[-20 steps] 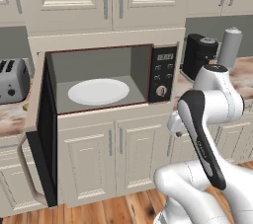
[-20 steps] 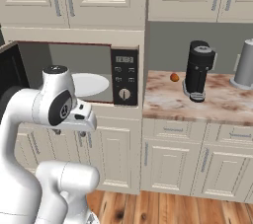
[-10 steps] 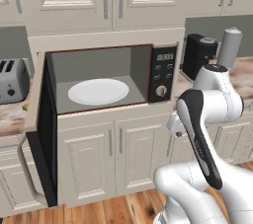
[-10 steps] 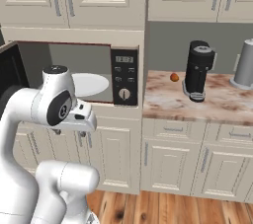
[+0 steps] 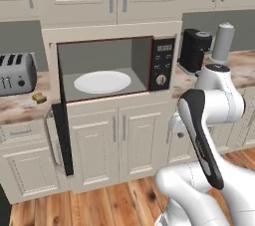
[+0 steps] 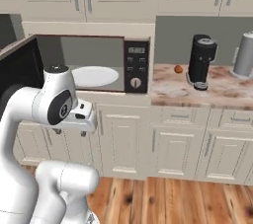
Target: Place the sponge inside the microwave to prepare for sanitizing.
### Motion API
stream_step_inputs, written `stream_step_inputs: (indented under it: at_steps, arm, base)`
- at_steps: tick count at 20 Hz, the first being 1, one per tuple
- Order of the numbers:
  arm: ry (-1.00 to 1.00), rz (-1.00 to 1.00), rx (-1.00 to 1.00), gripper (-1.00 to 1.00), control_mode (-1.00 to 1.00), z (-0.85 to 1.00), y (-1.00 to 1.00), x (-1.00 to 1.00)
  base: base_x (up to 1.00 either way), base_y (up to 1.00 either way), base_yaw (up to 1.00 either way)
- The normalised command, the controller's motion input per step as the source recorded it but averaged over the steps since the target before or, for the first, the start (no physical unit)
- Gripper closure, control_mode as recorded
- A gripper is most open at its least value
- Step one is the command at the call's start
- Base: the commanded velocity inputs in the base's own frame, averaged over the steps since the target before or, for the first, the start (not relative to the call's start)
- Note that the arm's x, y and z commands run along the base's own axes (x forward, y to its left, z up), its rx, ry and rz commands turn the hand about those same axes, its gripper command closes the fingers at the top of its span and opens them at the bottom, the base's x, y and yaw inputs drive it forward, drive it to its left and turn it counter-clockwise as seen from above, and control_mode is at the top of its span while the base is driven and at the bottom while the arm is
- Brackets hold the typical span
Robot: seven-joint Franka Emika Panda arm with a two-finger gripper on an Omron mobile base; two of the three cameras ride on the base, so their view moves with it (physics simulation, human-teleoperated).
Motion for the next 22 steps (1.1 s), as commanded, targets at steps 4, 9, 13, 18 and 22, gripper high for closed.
stream_step_inputs:
  at_steps: [4,9,13,18,22]
  arm:
    - [0.00,0.00,0.00,-1.00,1.00,0.00,0.00,0.00]
    - [0.00,0.00,0.00,-1.00,1.00,0.00,0.00,0.00]
    - [0.00,0.00,0.00,-1.00,1.00,0.00,0.00,0.00]
    - [0.00,0.00,0.00,-1.00,1.00,0.00,0.00,0.00]
    - [0.00,0.00,0.00,-1.00,1.00,0.00,0.00,0.00]
  base:
    - [-0.77,0.56,-0.06]
    - [-0.54,0.48,-0.05]
    - [-0.44,0.52,-0.03]
    - [-0.33,0.80,0.01]
    - [-0.23,0.93,0.11]
